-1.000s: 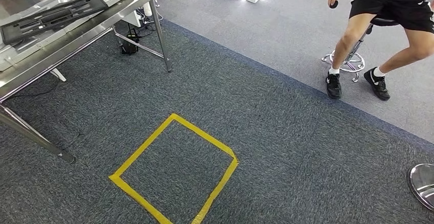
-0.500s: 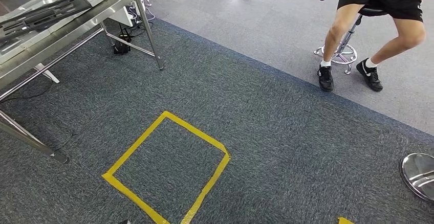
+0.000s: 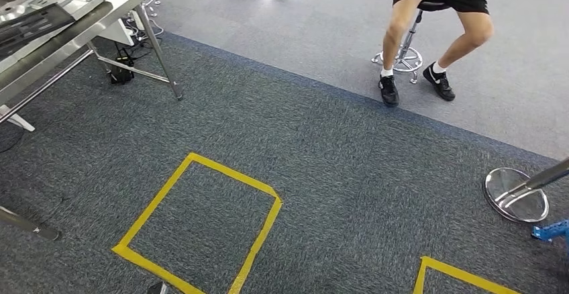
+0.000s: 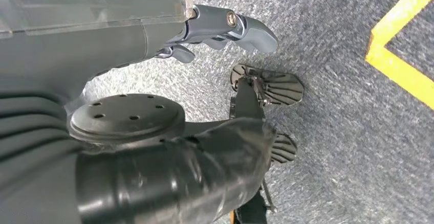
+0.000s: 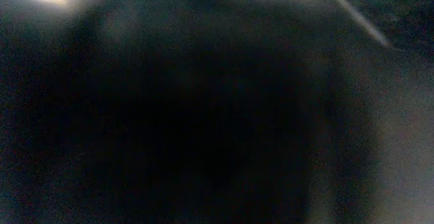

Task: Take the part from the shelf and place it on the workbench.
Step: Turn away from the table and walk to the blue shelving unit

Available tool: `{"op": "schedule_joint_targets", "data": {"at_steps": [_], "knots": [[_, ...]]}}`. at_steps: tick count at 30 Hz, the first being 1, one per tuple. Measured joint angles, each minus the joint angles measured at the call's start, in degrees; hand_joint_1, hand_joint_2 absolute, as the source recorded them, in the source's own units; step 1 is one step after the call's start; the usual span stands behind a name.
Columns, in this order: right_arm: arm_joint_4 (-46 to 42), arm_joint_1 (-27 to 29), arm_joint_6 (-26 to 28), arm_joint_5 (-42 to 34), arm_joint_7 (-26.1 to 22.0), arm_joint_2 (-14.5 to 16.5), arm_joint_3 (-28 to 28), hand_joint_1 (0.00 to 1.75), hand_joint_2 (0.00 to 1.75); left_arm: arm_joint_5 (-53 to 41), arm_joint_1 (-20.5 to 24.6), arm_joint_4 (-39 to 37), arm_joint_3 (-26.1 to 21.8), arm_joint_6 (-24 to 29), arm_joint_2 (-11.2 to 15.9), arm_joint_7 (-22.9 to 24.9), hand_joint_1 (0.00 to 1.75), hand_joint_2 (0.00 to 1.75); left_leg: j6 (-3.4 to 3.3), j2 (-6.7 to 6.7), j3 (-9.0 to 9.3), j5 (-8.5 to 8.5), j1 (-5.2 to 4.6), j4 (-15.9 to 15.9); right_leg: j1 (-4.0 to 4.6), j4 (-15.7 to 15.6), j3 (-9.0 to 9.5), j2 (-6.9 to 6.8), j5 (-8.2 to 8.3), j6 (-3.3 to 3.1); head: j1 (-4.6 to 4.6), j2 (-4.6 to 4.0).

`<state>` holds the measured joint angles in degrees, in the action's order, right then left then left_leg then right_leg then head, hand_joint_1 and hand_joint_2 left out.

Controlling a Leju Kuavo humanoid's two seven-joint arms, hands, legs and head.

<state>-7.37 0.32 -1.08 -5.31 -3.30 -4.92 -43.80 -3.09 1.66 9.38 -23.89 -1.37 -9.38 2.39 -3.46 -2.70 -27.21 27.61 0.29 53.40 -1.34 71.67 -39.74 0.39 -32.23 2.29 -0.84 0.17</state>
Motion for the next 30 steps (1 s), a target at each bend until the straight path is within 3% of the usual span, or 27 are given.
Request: {"op": "schedule_joint_targets", "data": {"at_steps": [2,4,8,10,13,14,15,17,19,21,23,25,27,29,30], "knots": [[0.0,0.0,0.0,0.0,0.1,0.0,0.0,0.0,0.0,0.0,0.1,0.0,0.0,0.0,-0.1,0.0,0.0,0.0,0.91,-1.05,-0.38,0.66,0.37,1.2,-0.59,-7.0,4.39,-1.46,2.97,0.84,0.01,0.0],[0.0,-0.1,0.0,0.0,0.2,0.1,0.0,0.0,0.0,0.0,0.1,0.0,0.0,-0.1,0.0,0.0,0.0,0.0,2.0,-1.72,-0.91,1.45,0.38,2.5,-0.56,-12.5,7.42,-2.61,4.47,0.59,-0.02,0.0],[0.0,0.3,0.0,0.0,0.2,0.2,0.0,0.0,0.0,0.1,0.3,0.0,0.0,-0.1,-0.1,0.0,0.0,0.0,3.42,-2.29,-1.16,2.14,0.52,3.5,0.04,-12.8,7.05,-1.39,4.55,-1.73,-0.11,0.0],[0.0,0.3,0.0,0.0,0.2,0.1,0.0,0.0,0.0,0.1,0.3,0.0,0.0,-0.1,-0.1,0.0,0.0,0.0,3.74,-0.62,-2.49,4.44,0.78,6.5,0.1,-13.0,6.84,-0.63,4.88,-2.58,-0.12,0.0],[0.1,0.3,0.0,0.0,0.2,0.1,0.0,0.0,0.0,0.1,0.1,0.0,0.0,-0.1,-0.1,0.0,0.0,0.0,3.41,1.93,-7.89,9.94,0.69,17.8,0.67,-13.1,6.39,0.77,5.13,-3.22,-0.12,0.0],[0.1,0.3,0.0,0.0,0.2,0.1,0.0,0.0,0.0,0.1,0.0,0.0,0.0,-0.1,-0.1,0.0,0.0,0.0,3.09,2.15,-9.14,10.32,0.51,20.2,0.96,-13.0,6.34,1.41,5.17,-3.32,-0.11,0.0],[0.1,0.3,0.0,0.0,0.2,0.1,0.0,0.0,0.0,0.1,0.0,0.0,0.0,-0.1,-0.1,0.0,0.0,0.0,2.65,2.29,-9.53,9.63,0.27,20.7,1.21,-13.0,6.35,2.06,5.2,-3.39,-0.11,0.0],[0.1,0.3,0.0,0.0,0.2,0.1,0.0,0.0,0.0,0.1,0.0,0.0,0.0,-0.1,-0.1,0.0,0.0,0.0,1.35,3.26,-7.04,5.0,-0.49,14.6,1.53,-13.0,6.65,3.48,5.2,-3.46,-0.11,0.0],[0.1,0.1,0.0,0.0,0.2,0.3,0.0,0.0,0.0,0.0,-0.1,0.0,0.0,-0.2,0.0,-0.1,0.0,0.0,0.02,5.66,-4.04,1.3,-1.09,7.5,1.42,-13.1,6.65,4.77,5.32,-3.32,-0.01,0.0],[0.1,0.1,0.0,0.0,0.1,0.5,0.0,0.0,0.0,0.0,-0.1,0.0,0.0,-0.3,0.2,-0.1,0.0,0.0,-0.58,6.87,-3.24,0.48,-1.4,5.2,0.88,-13.2,6.15,5.94,5.71,-2.8,0.03,0.0],[0.1,0.2,0.0,0.1,0.0,0.5,0.0,0.0,0.0,-0.1,0.0,0.0,0.0,-0.4,0.1,0.1,0.0,0.0,-0.79,5.86,-2.59,0.04,-1.38,3.5,0.62,-13.5,5.91,6.69,6.07,-2.21,-0.03,0.0],[0.1,0.2,0.0,0.1,0.0,0.5,0.0,0.0,0.0,-0.1,0.1,0.0,0.0,-0.5,0.0,0.3,0.0,0.0,-1.01,4.4,-1.29,-0.51,-1.03,0.8,0.93,-12.0,5.13,4.54,4.92,-1.78,0.07,0.0],[0.1,0.1,0.0,0.2,0.0,0.5,0.0,0.0,0.0,-0.1,0.1,0.0,0.0,-0.6,-0.1,0.5,0.0,0.0,-0.97,2.9,-0.64,-0.76,-0.88,-0.4,0.96,-6.5,2.41,1.42,1.72,-1.22,0.16,0.0],[0.1,0.1,0.0,0.2,-0.2,0.5,0.0,0.0,0.0,-0.1,0.0,0.0,0.0,-0.6,-0.1,0.6,0.0,0.0,-0.71,1.34,-0.71,-0.45,-0.83,-0.1,0.51,-0.6,-0.37,0.36,-0.57,-0.54,0.15,0.0],[0.1,0.1,0.0,0.2,-0.3,0.5,0.0,0.0,0.0,-0.1,0.0,0.0,0.0,-0.6,-0.1,0.7,0.0,0.0,-0.5,0.59,-0.75,-0.2,-0.75,0.2,0.27,0.1,-0.54,0.12,-0.32,-0.21,0.15,0.0]]}}
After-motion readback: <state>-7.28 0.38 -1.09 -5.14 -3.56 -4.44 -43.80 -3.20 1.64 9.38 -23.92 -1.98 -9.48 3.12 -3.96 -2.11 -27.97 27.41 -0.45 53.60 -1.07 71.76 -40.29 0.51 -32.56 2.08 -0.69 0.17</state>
